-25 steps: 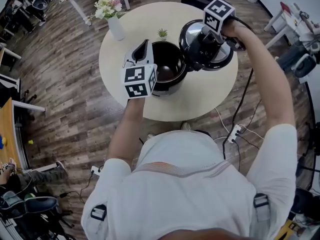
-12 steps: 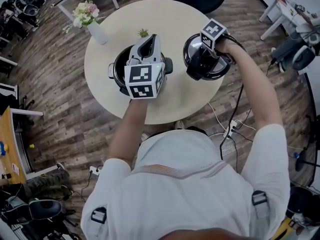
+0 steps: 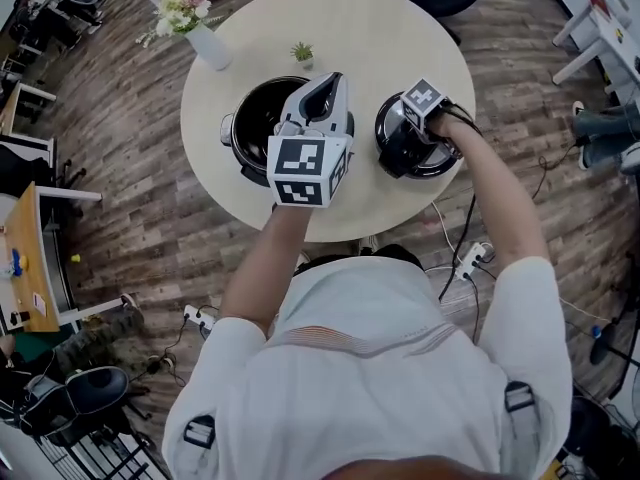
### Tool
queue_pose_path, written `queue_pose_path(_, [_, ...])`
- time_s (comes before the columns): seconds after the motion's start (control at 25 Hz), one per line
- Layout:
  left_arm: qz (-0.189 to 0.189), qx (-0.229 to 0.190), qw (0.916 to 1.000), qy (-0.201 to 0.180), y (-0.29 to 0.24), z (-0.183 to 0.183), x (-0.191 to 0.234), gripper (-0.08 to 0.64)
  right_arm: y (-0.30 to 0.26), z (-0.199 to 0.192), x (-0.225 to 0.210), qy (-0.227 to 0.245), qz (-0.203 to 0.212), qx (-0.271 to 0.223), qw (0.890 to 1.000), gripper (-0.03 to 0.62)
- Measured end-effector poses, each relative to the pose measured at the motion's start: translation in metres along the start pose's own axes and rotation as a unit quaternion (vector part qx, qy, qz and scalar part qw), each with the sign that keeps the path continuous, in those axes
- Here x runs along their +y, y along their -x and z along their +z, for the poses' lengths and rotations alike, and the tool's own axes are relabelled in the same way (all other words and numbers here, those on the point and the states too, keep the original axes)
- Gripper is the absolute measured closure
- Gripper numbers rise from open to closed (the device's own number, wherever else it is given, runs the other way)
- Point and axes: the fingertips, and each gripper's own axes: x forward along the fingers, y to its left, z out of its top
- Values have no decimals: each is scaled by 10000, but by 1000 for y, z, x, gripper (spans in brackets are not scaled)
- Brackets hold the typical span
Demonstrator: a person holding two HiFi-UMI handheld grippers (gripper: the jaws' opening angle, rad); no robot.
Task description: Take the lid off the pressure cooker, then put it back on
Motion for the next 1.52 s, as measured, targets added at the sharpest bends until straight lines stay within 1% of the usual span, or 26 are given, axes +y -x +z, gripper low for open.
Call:
queue_pose_path(0.2, [49, -5, 9998, 176, -4, -5, 12, 555, -18, 5, 1, 118, -123, 101, 9998, 305])
queue_pose_path(0.48, [84, 34, 9993, 366, -1, -14, 18, 555, -37, -2, 11, 192, -86, 235, 9995, 305])
queue_pose_path(0.64, [89, 42, 9992, 386, -1, -15, 21, 555, -46, -7, 14, 120, 7, 294, 9995, 305])
queue_pose_path(0.8, [116, 70, 9992, 367, 0, -17, 25, 555, -51, -11, 22, -22, 237, 351, 9991, 305])
queue_pose_path(0.96, [144, 57, 9993, 344, 3, -16, 31, 555, -46, -6, 23, 150, 199, 79, 9997, 298])
queue_pose_path(1.04, [165, 32, 9993, 342, 8, -14, 32, 555, -35, -2, 23, 109, 193, -124, 9997, 293])
queue_pose_path(1.08, [173, 20, 9993, 321, 10, -14, 32, 555, -28, 1, 22, 56, 176, -286, 9994, 291])
queue_pose_path(1.16, [211, 0, 9996, 190, 14, -14, 35, 555, -6, 10, 16, -116, 27, -778, 9969, 291])
queue_pose_path(1.24, [300, -4, 9995, -35, 17, -13, 42, 555, 26, 22, 10, -282, -149, -1429, 9892, 296])
queue_pose_path(1.28, [346, 2, 9993, -132, 19, -11, 48, 555, 43, 28, 9, -335, -209, -1780, 9832, 298])
queue_pose_path(1.32, [389, 12, 9990, -211, 21, -10, 54, 555, 62, 32, 9, -386, -269, -2153, 9754, 301])
queue_pose_path(1.36, [432, 23, 9987, -278, 24, -8, 61, 555, 83, 37, 10, -442, -344, -2567, 9649, 318])
queue_pose_path(1.4, [476, 34, 9983, -331, 27, -6, 67, 555, 107, 40, 12, -512, -439, -3033, 9505, 341])
queue_pose_path(1.44, [519, 48, 9980, -355, 32, -5, 74, 555, 133, 41, 14, -605, -556, -3533, 9319, 369])
queue_pose_path(1.48, [558, 63, 9978, -342, 37, -5, 79, 555, 160, 39, 17, -720, -700, -4031, 9097, 400])
queue_pose_path(1.52, [591, 78, 9978, -296, 42, -6, 84, 555, 185, 35, 19, -838, -861, -4495, 8852, 451])
